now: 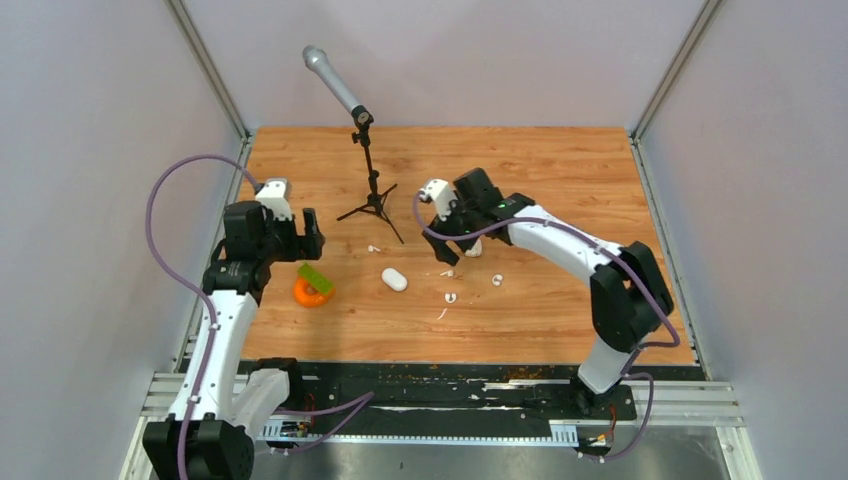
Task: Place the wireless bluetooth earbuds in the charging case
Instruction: Pick up the charging case at the center of the board.
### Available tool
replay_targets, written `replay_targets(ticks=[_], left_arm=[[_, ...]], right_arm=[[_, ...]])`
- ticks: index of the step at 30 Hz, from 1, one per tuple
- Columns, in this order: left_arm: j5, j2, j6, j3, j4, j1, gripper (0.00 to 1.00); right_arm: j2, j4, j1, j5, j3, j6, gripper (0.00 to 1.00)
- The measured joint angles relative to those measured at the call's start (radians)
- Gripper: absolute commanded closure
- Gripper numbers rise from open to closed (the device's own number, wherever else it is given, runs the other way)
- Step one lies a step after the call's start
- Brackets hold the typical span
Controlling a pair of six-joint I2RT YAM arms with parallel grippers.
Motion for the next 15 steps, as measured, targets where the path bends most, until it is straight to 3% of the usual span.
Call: replay_targets(ticks=[4, 9, 15], left_arm=[[-0.005, -0.021, -0.096, 0.0, 0.021, 0.079, 0.06], [-0.004, -0.05, -0.124, 0.0, 0.048, 0.097, 0.06], [-0.004, -0.087, -0.124, 0.0, 0.065, 0.097, 0.06]], right_arm=[[0.139, 0.021, 0.108, 0.036, 0.116, 0.037, 0.22], [0.262, 0.046, 0.222, 0.105, 0.203, 0.064, 0.23], [0.335, 0.037, 0.284, 0.075, 0.254, 0.089, 0.16]])
